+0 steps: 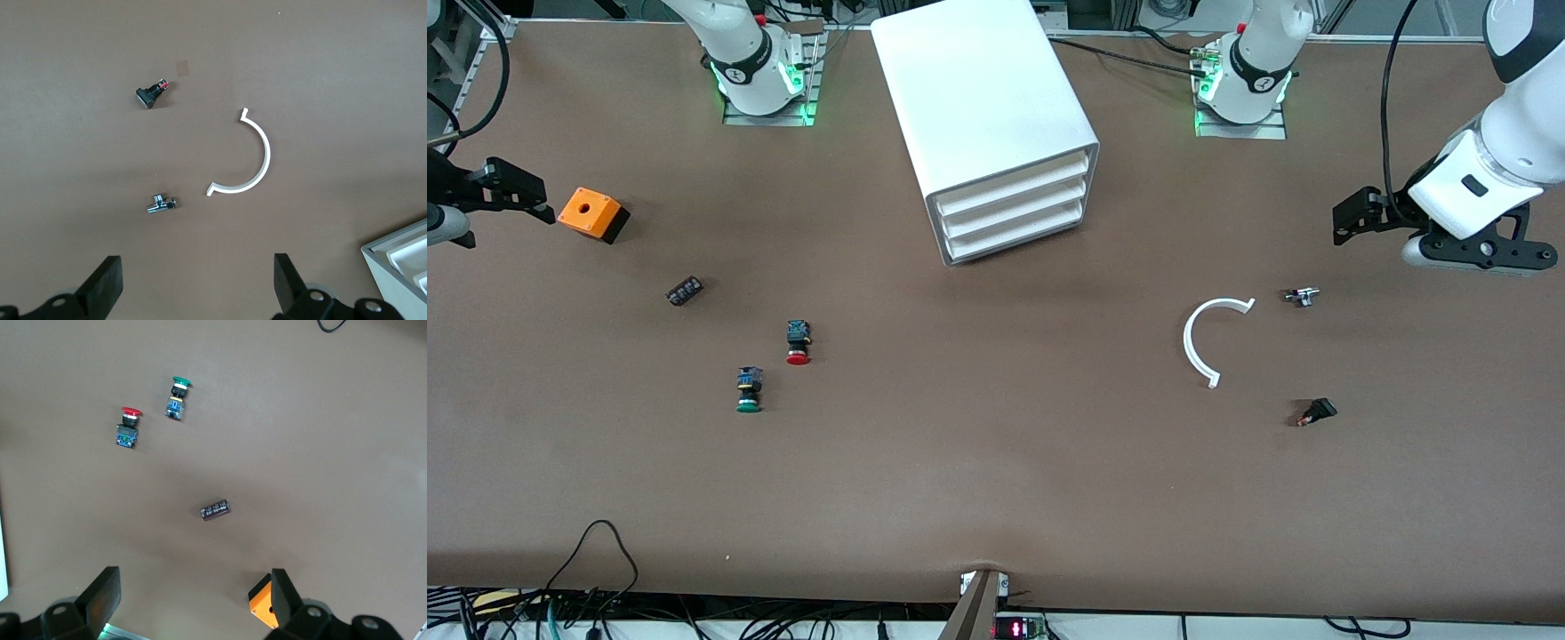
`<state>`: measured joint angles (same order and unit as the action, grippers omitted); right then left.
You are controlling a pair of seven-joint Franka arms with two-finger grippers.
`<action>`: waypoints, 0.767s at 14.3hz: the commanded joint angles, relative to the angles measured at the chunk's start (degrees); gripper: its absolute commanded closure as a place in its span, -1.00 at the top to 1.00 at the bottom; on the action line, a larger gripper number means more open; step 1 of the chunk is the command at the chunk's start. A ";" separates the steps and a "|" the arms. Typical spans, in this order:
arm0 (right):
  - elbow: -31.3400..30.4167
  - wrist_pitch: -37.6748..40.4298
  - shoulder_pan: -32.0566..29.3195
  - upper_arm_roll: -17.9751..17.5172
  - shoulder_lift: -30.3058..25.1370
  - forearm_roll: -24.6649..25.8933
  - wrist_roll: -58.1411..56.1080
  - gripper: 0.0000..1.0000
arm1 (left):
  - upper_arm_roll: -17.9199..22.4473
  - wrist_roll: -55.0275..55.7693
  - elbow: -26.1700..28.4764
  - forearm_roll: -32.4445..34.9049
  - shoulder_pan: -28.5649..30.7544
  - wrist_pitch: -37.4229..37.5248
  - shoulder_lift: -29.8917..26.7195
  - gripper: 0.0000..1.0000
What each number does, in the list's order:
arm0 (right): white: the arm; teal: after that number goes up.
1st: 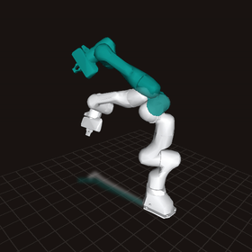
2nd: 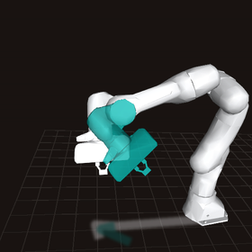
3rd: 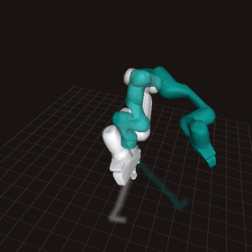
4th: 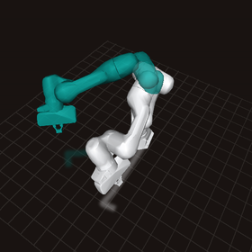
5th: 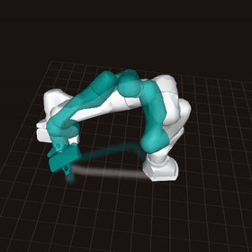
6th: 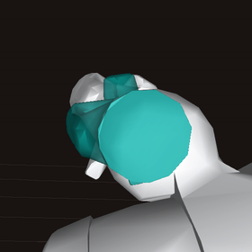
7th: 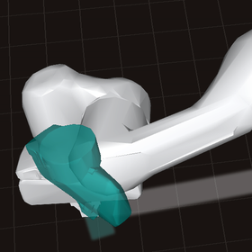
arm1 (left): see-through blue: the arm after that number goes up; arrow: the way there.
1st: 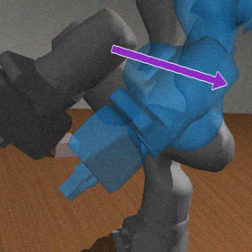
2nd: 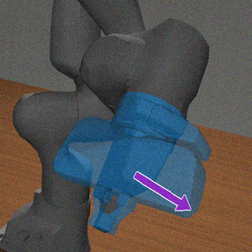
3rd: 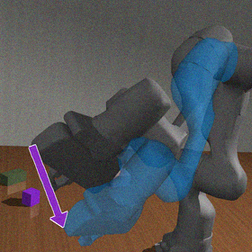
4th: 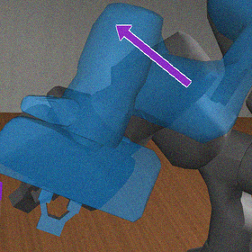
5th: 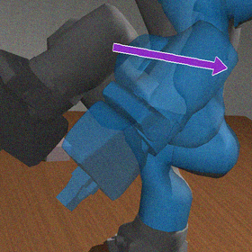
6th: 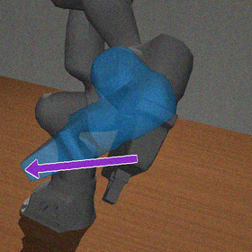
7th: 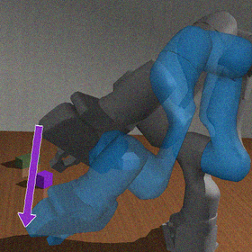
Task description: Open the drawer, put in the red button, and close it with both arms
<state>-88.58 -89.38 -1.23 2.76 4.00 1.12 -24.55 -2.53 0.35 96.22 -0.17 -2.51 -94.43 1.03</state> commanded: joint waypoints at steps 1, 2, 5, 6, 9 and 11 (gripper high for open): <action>0.25 -0.35 0.09 -0.04 0.05 -0.77 -0.33 1.00 | -0.11 -0.26 -1.56 1.13 -0.30 0.65 0.64 1.00; 0.25 -0.35 0.09 -0.04 -0.04 -1.29 -0.41 1.00 | -0.11 -0.26 -1.56 1.13 -0.30 0.65 0.64 1.00; 0.34 -0.35 0.00 -0.04 0.05 -1.39 -0.41 1.00 | -0.11 -0.26 -1.56 1.13 -0.30 0.65 0.64 1.00; 0.34 -0.44 0.00 -0.04 0.05 -1.47 -0.33 1.00 | -0.11 -0.26 -1.56 1.13 -0.30 0.65 0.64 1.00; 0.34 -0.44 -0.17 0.14 0.84 -2.53 -0.41 1.00 | -0.11 -0.26 -1.56 1.13 -0.30 0.65 0.64 1.00; 0.34 -0.44 -0.61 0.57 1.80 -2.44 -0.42 1.00 | -0.11 -0.35 -1.56 1.13 -0.30 0.65 0.64 1.00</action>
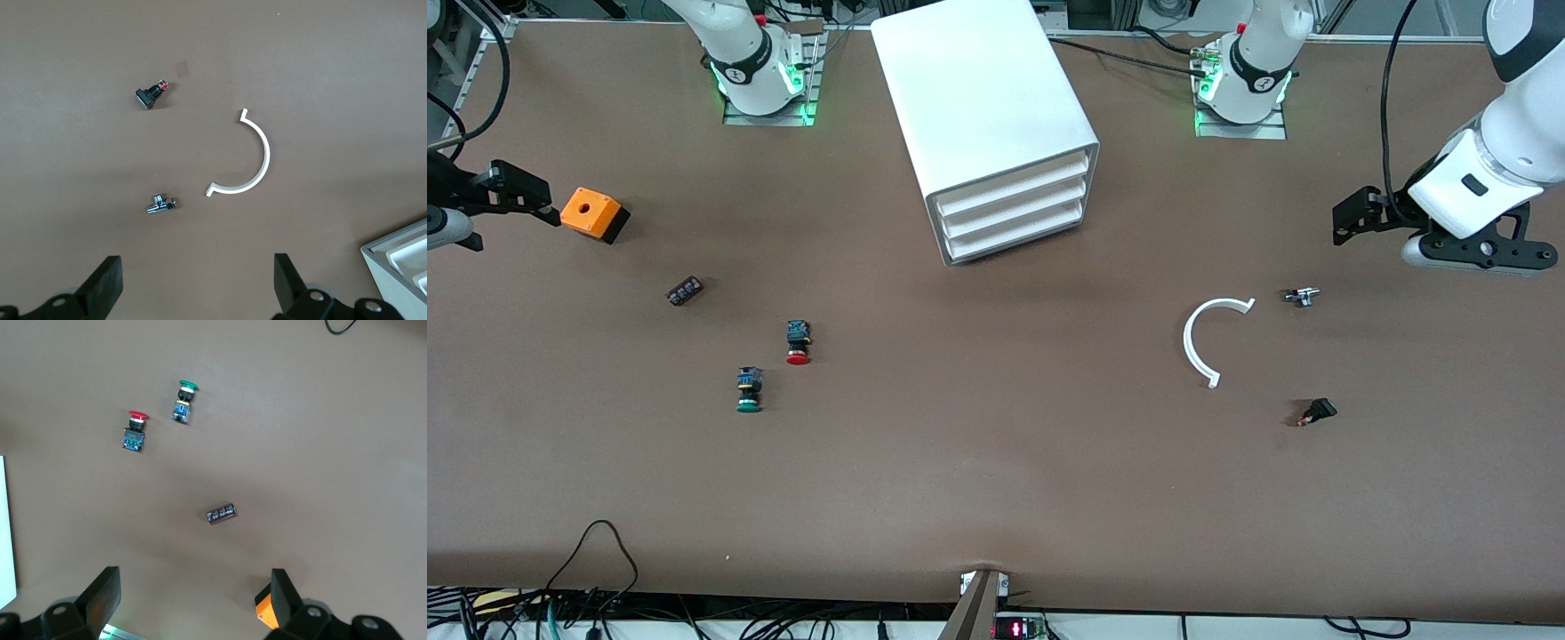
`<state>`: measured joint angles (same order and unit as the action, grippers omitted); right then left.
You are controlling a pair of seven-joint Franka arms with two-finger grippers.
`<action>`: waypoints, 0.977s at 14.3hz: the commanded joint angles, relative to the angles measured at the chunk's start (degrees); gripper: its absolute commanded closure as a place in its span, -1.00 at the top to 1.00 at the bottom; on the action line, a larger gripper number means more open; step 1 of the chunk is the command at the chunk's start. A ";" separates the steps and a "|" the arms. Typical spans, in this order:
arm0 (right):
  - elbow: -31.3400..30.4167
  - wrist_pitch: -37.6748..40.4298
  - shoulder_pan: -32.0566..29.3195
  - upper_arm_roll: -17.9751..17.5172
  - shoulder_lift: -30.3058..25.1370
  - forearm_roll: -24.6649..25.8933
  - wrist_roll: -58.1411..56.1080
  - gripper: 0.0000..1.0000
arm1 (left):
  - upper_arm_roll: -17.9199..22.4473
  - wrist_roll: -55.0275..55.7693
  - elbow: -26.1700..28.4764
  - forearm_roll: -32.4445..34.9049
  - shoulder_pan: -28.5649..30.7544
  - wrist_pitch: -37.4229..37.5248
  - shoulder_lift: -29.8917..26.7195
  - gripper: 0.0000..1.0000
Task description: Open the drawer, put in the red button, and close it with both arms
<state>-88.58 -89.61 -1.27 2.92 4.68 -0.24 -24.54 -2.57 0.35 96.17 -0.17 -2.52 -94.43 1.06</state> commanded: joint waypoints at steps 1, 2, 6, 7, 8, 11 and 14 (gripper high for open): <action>0.34 -0.22 -0.93 0.42 1.64 -1.25 -0.42 1.00 | -0.06 -0.35 -1.60 1.13 -0.30 0.73 0.69 1.00; 0.34 -0.39 -1.10 0.42 2.52 -1.69 -0.42 1.00 | -0.15 -0.43 -1.60 1.13 -0.30 0.91 0.70 1.00; 0.69 -2.77 -1.10 0.42 6.47 -2.84 -0.33 1.00 | -0.15 -0.44 -1.60 1.22 -0.30 0.91 0.70 1.00; 0.78 -2.59 -1.02 0.33 7.61 -2.84 -0.42 1.00 | -0.15 -0.44 -1.60 1.13 -0.30 0.91 0.70 1.00; 0.78 -2.59 -1.02 0.33 8.84 -2.92 -0.42 1.00 | -0.15 -0.44 -1.60 1.13 -0.30 0.91 0.70 1.00; 0.78 -2.59 -0.23 -0.11 13.32 -2.84 -0.33 1.00 | -0.24 -0.52 -1.60 1.13 -0.38 0.91 0.70 1.00; 0.95 -2.85 0.48 -0.20 15.00 -2.84 0.90 1.00 | -0.33 -0.61 -1.69 1.13 -0.38 1.09 0.87 1.00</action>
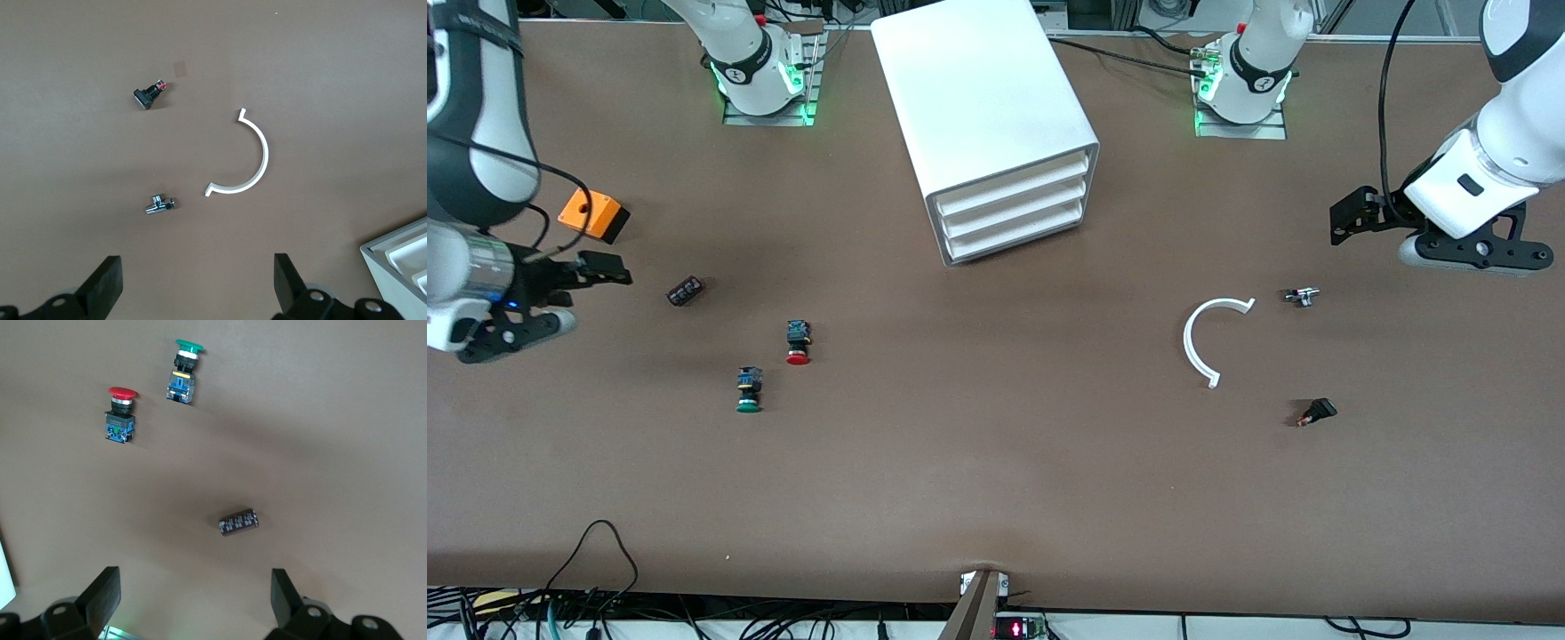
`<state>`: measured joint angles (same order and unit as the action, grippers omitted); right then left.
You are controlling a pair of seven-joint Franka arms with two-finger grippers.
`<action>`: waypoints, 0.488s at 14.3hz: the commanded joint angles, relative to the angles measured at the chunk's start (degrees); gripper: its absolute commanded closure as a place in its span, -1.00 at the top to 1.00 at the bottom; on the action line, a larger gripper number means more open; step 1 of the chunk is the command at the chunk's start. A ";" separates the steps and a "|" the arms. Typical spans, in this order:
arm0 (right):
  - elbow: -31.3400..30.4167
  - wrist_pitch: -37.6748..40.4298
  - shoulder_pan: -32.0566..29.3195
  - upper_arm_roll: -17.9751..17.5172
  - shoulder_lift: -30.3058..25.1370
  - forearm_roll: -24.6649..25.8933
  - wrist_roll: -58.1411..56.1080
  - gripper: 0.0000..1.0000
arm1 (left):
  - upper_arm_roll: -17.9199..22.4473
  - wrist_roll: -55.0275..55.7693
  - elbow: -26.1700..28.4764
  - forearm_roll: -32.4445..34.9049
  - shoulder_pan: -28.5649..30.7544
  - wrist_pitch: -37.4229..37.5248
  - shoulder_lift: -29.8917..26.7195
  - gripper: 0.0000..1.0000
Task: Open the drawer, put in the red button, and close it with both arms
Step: 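Move the right gripper toward the red button while the left gripper reaches the drawer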
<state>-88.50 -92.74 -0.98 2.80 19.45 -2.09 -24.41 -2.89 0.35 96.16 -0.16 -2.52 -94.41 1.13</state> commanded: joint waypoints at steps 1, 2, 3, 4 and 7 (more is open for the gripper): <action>0.96 0.36 0.71 -0.07 0.33 -0.99 0.77 1.00 | 0.08 -0.70 -1.76 1.13 -0.47 1.68 0.89 1.00; 1.04 0.45 0.89 -0.07 0.24 -0.90 0.77 1.00 | -0.01 -0.70 -1.85 0.96 -0.55 2.64 1.68 1.00; 1.13 0.45 1.06 -0.07 0.24 -0.81 0.68 1.00 | -0.01 -0.70 -2.55 0.87 -0.55 3.95 2.38 1.00; 1.13 0.36 1.07 -0.07 0.24 -0.99 0.68 1.00 | -0.44 -0.70 -3.86 0.78 -0.47 5.36 3.43 1.00; 1.13 -0.42 1.07 -0.07 0.24 -3.26 0.77 1.00 | -0.71 -0.78 -6.94 0.78 -0.55 9.06 6.16 1.00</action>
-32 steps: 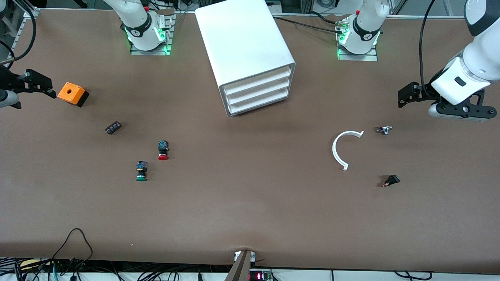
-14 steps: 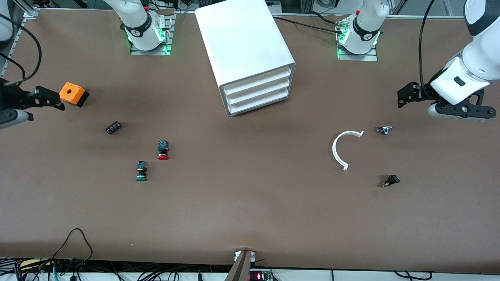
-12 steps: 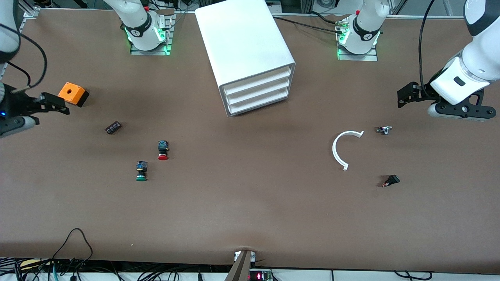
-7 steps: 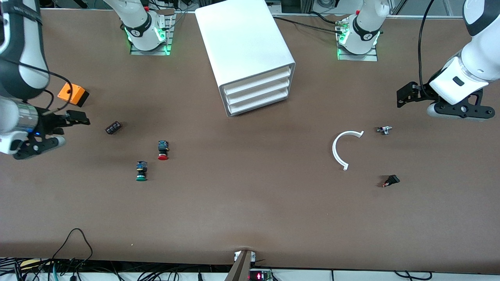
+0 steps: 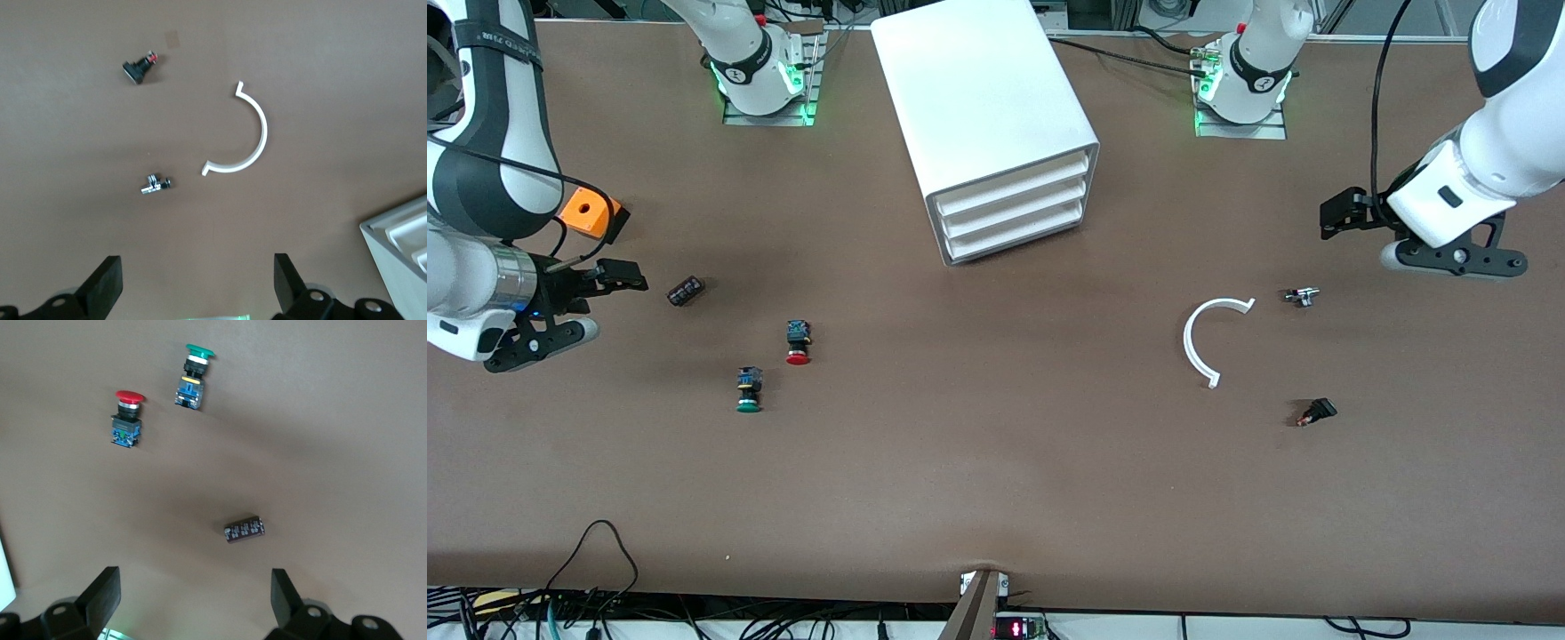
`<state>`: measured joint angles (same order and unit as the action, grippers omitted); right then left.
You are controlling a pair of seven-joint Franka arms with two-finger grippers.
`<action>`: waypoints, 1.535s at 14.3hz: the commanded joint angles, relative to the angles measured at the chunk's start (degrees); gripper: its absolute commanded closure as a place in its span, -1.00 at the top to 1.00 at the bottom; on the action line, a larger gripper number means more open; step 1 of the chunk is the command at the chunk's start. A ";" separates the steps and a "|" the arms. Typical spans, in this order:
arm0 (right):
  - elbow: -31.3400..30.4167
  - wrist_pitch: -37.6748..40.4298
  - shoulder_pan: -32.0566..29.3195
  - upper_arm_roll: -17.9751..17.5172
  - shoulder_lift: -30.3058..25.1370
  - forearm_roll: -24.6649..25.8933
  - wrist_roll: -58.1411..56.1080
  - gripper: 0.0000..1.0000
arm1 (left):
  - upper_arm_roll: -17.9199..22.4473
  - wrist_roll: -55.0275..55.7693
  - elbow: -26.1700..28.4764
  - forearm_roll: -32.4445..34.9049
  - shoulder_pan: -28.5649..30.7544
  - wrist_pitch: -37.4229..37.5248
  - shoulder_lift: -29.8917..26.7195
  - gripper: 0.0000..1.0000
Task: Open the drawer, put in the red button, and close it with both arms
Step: 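Move the right gripper toward the red button while the left gripper reaches the drawer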
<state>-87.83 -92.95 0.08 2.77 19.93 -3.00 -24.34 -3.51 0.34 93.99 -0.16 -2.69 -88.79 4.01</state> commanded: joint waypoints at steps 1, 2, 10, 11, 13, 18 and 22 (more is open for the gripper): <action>0.47 -1.26 -0.17 -0.04 -0.24 -3.23 0.70 1.00 | -0.18 -0.96 -4.95 0.52 -0.39 4.32 3.72 1.00; 0.47 -2.14 -0.17 -0.04 -0.24 -3.58 0.70 1.00 | -0.36 -1.13 -4.96 0.26 -0.48 5.46 3.81 1.00; 0.38 -9.43 7.47 -0.04 4.15 -3.41 6.67 1.00 | -2.64 -2.72 -4.60 -18.00 -1.27 7.14 13.20 1.00; 0.47 -9.53 8.26 -0.04 4.77 -3.41 7.54 1.00 | -2.82 -3.41 -4.60 -21.07 -1.35 6.79 14.78 1.00; 0.47 -10.14 8.53 -0.04 5.91 -3.50 10.88 1.00 | -3.35 -10.85 -4.26 -26.88 -1.18 4.60 17.95 1.00; 0.38 -11.99 8.88 -0.04 8.99 -3.50 10.89 1.00 | -3.70 -27.99 -0.58 -41.98 -0.92 -0.14 22.96 1.00; 0.38 -13.65 9.23 -0.13 10.31 -3.59 11.07 1.00 | -4.57 -36.20 5.40 -53.15 -1.00 -4.45 24.38 1.00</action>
<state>-87.87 -105.48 8.74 2.48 29.75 -5.80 -13.94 -7.12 -32.42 95.83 -47.86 -4.00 -91.28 28.94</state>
